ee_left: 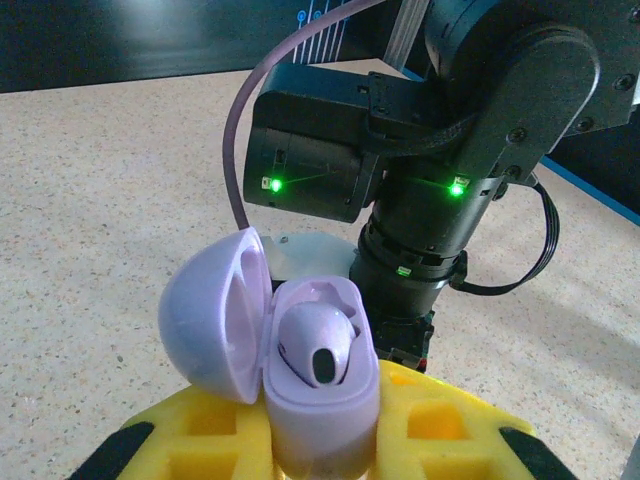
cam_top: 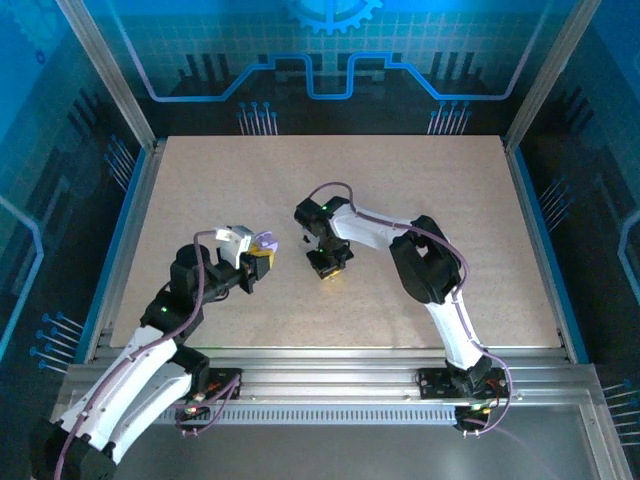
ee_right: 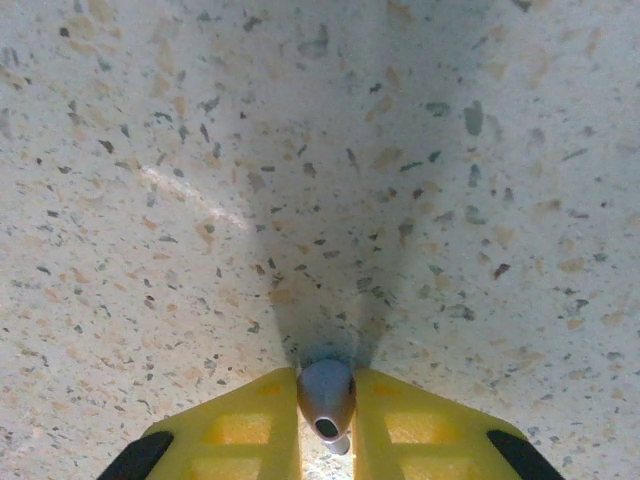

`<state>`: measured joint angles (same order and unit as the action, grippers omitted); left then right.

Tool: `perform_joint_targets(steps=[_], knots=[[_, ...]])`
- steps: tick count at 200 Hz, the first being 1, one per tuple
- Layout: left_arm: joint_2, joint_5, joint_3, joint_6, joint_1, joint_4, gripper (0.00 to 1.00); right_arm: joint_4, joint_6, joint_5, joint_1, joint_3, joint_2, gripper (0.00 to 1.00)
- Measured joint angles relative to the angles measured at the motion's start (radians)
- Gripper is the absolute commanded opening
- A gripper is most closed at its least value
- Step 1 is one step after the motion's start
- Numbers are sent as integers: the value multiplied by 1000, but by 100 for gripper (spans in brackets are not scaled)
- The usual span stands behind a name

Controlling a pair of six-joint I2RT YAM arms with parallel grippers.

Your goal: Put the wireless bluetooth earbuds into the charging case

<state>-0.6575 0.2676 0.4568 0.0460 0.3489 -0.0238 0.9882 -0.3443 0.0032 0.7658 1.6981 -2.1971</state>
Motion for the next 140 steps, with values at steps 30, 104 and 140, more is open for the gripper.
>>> perform_joint_targets(steps=[30, 104, 140], knots=[[-13, 2, -12, 1, 7, 18, 5, -60, -35, -10, 0, -68, 45, 16], [-135, -16, -85, 14, 67, 153, 5, -195, -121, -66, -20, -213, 183, 16], [-174, -38, -132, 47, 87, 245, 5, -259, -150, -102, -63, -275, 275, 16]])
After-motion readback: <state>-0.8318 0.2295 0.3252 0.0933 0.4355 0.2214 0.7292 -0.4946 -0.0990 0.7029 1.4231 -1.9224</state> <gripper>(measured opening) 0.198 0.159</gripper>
